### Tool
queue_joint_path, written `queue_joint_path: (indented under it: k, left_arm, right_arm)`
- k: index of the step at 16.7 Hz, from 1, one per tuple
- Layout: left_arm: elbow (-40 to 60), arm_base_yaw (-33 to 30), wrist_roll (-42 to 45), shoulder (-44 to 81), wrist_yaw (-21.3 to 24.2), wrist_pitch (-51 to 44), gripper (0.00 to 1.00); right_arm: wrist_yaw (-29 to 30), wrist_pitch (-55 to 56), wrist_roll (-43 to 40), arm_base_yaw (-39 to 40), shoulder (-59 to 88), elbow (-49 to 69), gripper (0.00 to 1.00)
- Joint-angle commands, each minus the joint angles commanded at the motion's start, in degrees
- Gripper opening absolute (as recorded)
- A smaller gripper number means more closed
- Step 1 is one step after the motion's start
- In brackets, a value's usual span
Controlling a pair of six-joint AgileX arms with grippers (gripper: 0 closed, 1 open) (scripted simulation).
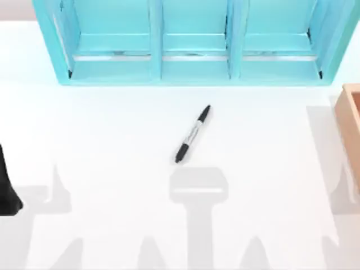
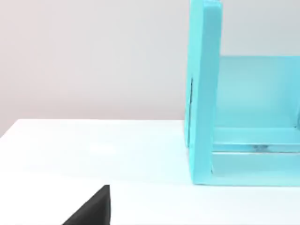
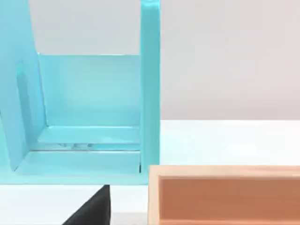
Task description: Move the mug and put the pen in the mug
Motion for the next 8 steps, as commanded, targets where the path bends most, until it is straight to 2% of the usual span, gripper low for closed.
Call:
queue_joint_path:
  k: [4, 8]
  left_arm:
    - [0.00, 0.00, 0.00, 0.00, 0.00, 0.00, 1.00]
    - [0.00, 0.00, 0.00, 0.00, 0.00, 0.00, 1.00]
  right_arm:
    - [-0.10, -1.62, -0.36, -0.42, 1.81, 1.77, 1.00]
    - [-0.28, -10.50, -2.70, -2.98, 12.70, 12.07, 1.00]
